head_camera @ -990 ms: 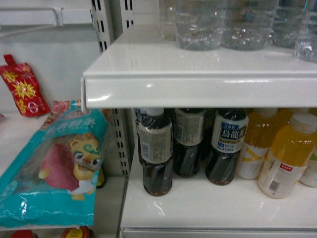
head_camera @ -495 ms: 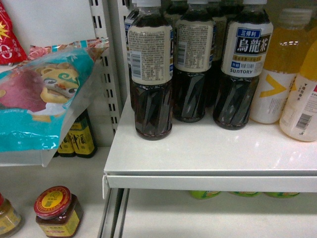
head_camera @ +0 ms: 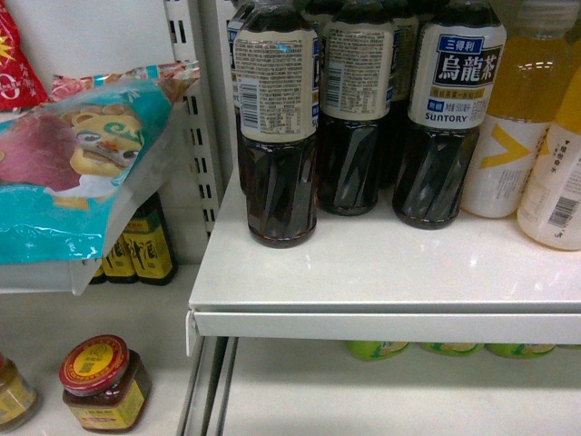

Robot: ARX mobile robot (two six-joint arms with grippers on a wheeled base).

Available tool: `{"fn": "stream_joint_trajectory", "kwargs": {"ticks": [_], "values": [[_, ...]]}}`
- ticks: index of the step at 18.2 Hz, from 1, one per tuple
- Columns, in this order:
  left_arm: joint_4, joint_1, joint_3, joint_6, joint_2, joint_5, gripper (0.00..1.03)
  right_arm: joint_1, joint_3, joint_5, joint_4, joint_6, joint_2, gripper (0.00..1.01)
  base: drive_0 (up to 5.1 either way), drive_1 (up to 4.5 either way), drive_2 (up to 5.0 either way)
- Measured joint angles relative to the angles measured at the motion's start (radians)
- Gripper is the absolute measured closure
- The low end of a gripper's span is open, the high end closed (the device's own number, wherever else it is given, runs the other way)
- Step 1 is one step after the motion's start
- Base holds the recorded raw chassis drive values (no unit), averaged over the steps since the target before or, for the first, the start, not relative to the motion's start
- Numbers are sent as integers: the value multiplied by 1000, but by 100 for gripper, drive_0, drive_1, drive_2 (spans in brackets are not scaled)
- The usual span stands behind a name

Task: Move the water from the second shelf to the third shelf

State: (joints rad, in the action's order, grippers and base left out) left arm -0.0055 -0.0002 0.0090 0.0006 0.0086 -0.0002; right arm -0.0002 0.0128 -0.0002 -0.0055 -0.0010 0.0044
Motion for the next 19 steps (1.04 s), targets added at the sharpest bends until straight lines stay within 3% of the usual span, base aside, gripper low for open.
{"fn": "stream_joint_trajectory", "kwargs": {"ticks": [19], "values": [[0,0,0,0,0,0,5,0,0,0,0,0,0,3,0,0,0]]}}
